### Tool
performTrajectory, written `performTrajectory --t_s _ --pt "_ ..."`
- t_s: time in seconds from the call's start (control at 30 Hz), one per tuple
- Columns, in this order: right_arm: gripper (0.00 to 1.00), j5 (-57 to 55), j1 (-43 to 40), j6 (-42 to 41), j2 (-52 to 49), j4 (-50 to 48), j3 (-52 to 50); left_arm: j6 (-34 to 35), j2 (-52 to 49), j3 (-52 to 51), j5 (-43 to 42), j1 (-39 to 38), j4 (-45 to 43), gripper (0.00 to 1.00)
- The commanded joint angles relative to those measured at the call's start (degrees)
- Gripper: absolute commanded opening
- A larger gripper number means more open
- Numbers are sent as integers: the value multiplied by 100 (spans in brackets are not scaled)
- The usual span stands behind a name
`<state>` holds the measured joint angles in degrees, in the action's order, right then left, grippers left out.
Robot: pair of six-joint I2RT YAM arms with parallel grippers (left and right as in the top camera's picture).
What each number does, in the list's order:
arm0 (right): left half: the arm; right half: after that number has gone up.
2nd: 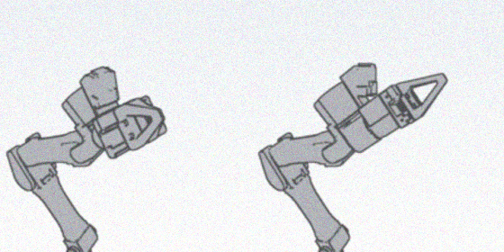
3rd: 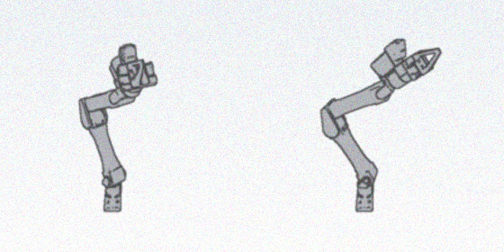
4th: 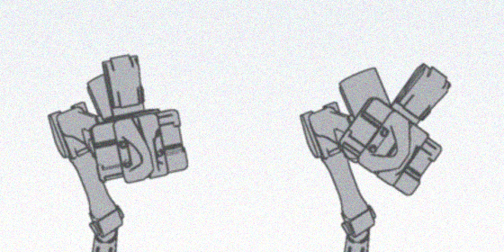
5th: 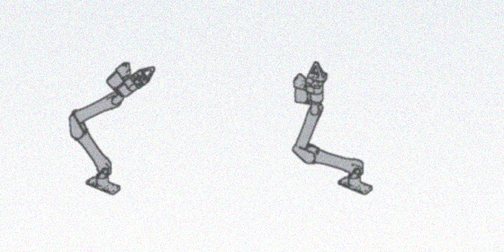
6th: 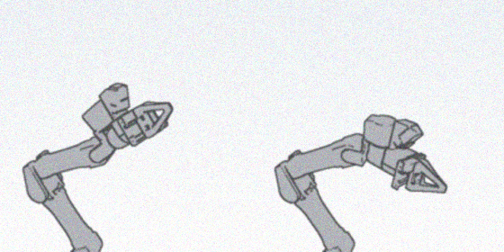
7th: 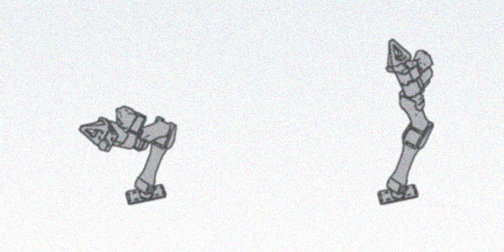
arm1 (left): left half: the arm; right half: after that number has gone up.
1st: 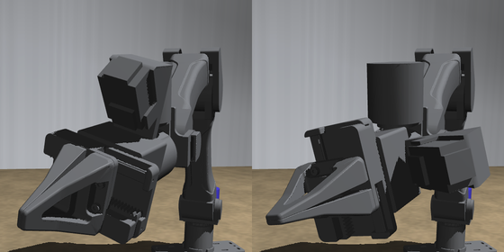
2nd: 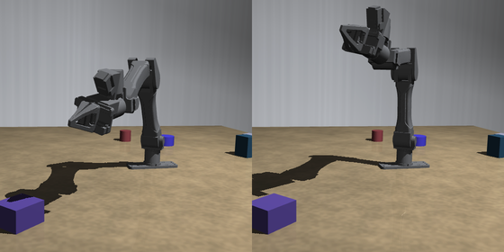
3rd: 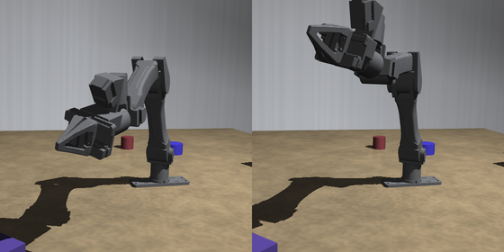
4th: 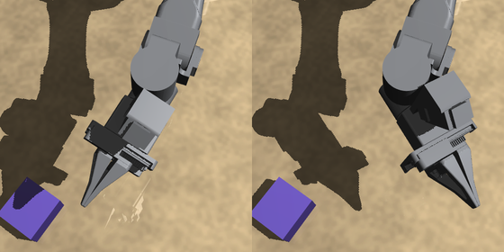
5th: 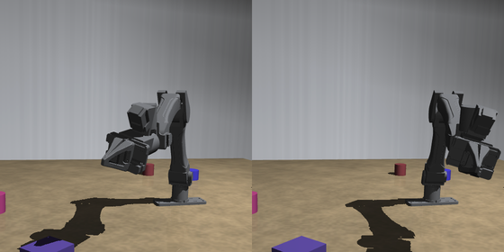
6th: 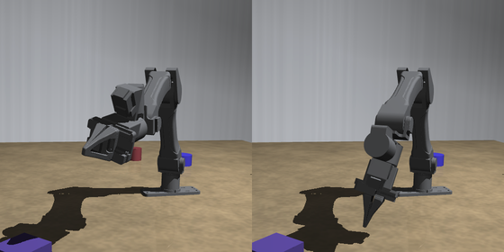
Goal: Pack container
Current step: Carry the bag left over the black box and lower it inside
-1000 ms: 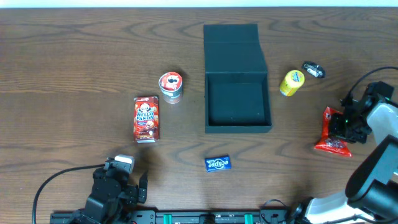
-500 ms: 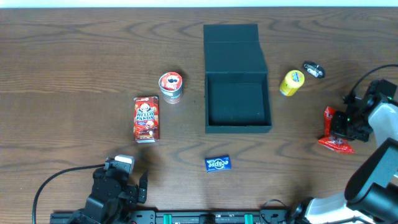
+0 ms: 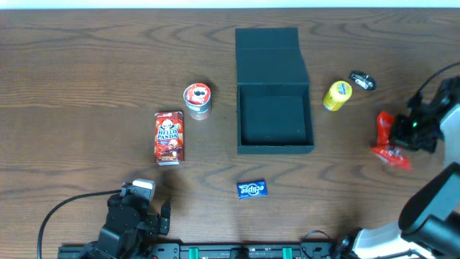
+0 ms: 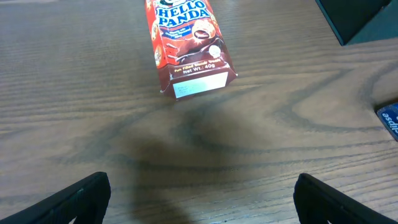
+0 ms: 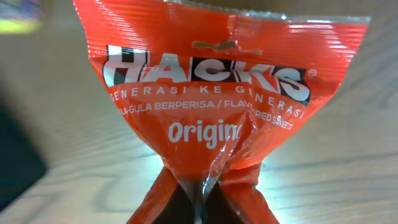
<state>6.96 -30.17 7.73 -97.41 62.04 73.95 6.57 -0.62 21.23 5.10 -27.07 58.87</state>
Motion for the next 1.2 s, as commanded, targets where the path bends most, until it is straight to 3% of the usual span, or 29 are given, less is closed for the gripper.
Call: performTrajectory --t_s 0.0,0.1,0.23,0.43,0.57,0.9,1.17 --pt "1 750 162 -85 546 173 369 72 42 -157 42 15 214 95" --pt "1 1333 509 -282 1097 304 433 74 42 -157 42 15 216 95" --pt "1 1436 1582 -855 1805 592 433 74 42 -157 42 15 214 95" --pt "1 680 3456 -2168 2044 450 433 74 42 -157 42 15 214 95" --pt "1 238 4380 -2603 1805 -20 433 74 42 -157 42 15 214 95" --pt "1 111 4583 -2848 533 -820 433 74 42 -157 42 15 214 95" --pt "1 -382 4533 -2542 -48 -1172 431 74 42 -157 42 15 216 95"
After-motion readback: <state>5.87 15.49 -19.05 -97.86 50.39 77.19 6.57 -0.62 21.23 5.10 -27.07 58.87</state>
